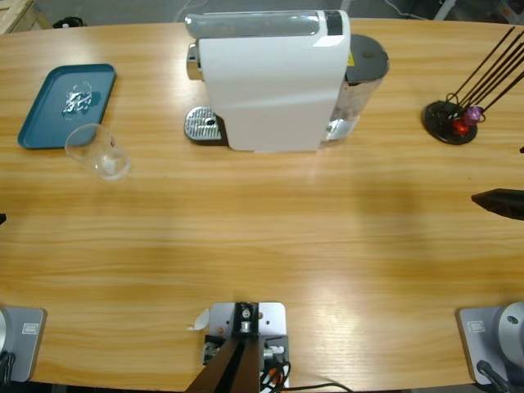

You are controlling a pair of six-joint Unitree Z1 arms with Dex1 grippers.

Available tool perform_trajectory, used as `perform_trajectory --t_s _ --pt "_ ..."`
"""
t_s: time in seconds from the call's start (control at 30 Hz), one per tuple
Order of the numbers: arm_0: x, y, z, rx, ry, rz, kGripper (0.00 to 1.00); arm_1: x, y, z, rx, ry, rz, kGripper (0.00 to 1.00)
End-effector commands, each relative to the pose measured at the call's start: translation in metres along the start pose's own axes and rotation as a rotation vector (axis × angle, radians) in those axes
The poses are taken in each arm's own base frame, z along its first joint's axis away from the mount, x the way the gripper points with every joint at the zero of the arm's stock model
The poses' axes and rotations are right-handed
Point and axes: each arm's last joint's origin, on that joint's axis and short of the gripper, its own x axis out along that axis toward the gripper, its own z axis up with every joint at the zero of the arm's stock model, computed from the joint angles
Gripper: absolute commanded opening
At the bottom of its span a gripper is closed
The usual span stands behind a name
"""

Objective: Pour coffee

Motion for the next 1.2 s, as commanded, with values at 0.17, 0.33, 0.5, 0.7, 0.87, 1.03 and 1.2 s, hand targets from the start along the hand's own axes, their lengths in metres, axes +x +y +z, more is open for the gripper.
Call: perform_trajectory --t_s 0.17,0.33,0.5,0.7,0.87,1.03,1.2 --pt "0.012 0.0 0.006 -0.008 0.05 0.012 1.0 0.014 0.001 -0.002 0.012 0.049 0.0 1.0" --pt "0.011 0.0 0.006 -0.008 0.047 0.012 1.0 0.014 0.0 -0.002 0.012 0.046 -0.001 1.0" --pt "0.014 0.0 0.008 -0.01 0.061 0.014 1.0 0.016 0.001 -0.001 0.011 0.054 0.0 1.0" --pt "0.011 -0.003 0.025 -0.038 -0.011 -0.004 1.0 0.018 0.001 0.0 0.01 0.065 -0.001 1.0" --pt "0.05 -0.019 0.146 -0.088 -0.004 -0.041 1.0 0.021 0.001 0.002 0.011 0.074 -0.001 1.0" --pt "0.125 -0.007 0.226 -0.359 0.087 -0.213 1.0 0.019 0.001 0.001 0.012 0.063 -0.002 1.0" --pt "0.196 0.005 0.273 -0.476 0.136 -0.287 0.989 0.016 0.001 -0.001 0.013 0.049 0.002 1.0"
